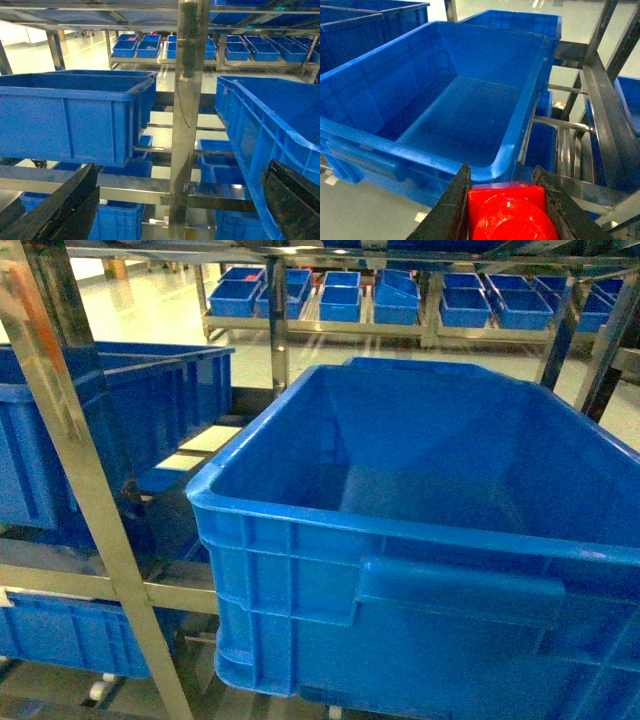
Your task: Pick red block from blue box to shelf
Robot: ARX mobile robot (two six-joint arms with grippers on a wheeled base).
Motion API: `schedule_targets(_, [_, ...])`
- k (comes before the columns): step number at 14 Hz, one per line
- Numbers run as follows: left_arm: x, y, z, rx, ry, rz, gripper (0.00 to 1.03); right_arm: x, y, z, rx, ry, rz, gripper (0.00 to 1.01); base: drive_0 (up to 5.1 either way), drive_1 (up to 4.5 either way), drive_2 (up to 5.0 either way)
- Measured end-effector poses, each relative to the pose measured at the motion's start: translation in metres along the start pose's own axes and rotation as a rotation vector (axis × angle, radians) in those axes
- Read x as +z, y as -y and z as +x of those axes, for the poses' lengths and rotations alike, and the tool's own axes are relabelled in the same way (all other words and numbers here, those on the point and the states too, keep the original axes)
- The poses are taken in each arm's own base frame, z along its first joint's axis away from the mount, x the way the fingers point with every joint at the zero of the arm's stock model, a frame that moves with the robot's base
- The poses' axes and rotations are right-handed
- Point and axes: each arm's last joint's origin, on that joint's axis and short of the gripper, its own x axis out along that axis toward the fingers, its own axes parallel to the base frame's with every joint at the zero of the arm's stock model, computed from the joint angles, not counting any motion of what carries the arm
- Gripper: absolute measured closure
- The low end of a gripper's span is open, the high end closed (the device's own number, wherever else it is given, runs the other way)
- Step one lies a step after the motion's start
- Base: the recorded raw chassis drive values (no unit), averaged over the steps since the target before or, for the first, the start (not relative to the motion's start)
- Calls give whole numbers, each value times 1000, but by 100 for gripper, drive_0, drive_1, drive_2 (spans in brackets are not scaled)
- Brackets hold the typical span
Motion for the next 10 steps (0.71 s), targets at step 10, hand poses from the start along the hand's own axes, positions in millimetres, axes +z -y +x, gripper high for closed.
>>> schedule_targets(10, [0, 0, 0, 0, 0, 0, 5, 0, 0, 0, 0, 1, 0, 73, -61, 25, -147])
